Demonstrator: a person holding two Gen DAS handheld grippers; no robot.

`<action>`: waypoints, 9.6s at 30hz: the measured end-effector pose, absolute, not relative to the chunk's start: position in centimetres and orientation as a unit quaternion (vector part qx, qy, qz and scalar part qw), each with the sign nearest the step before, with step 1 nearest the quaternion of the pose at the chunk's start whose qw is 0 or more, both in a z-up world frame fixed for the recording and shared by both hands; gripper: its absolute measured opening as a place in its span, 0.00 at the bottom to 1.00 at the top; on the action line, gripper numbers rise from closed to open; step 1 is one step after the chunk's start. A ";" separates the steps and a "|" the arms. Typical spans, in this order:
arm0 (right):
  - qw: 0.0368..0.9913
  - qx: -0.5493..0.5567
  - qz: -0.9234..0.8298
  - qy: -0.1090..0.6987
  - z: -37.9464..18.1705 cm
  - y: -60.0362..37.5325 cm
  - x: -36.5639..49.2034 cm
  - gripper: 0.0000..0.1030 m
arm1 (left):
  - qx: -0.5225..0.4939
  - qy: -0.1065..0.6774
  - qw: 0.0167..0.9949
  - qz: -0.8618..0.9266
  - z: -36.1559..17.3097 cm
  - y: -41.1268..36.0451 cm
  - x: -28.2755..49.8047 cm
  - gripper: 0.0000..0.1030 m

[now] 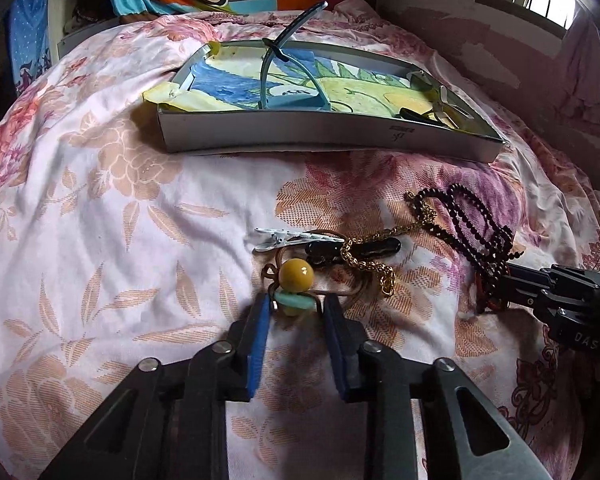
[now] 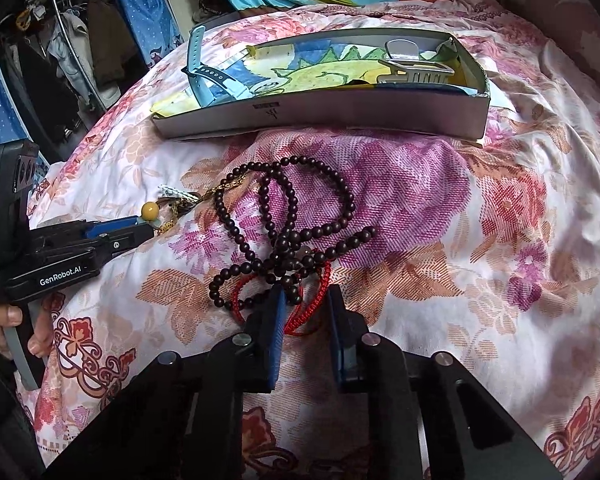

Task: Organize jewelry
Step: 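Lower left tool onto yellow-bead keychain while right tool grasps black bead bracelets, then lift keychain with left tool while right tool lifts bead bracelets toward the tray, then open left tool over tray releasing keychain while right tool releases bracelets, then withdraw both tools from the tray back toward the remaining jewelry, then lower left tool onto black hair clip while right tool approaches black bead strand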

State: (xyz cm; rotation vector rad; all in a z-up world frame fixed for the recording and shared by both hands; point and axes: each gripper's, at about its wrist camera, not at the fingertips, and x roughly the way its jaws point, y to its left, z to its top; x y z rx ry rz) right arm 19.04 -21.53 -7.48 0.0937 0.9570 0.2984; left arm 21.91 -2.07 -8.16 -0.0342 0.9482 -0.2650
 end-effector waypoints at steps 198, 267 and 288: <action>0.940 -0.018 0.096 0.326 -2.0 -22.5 7.9 0.99 | 0.002 0.305 0.950 -0.065 -2.8 -1.2 7.1 1.00; 0.895 -0.112 0.150 0.405 -5.3 -20.7 19.7 0.98 | -0.028 0.431 0.880 -0.196 -7.1 -4.4 21.2 0.52; 0.894 -0.108 0.155 0.407 -5.5 -20.1 20.6 0.70 | -0.020 0.427 0.880 -0.206 -7.3 -4.9 22.0 0.38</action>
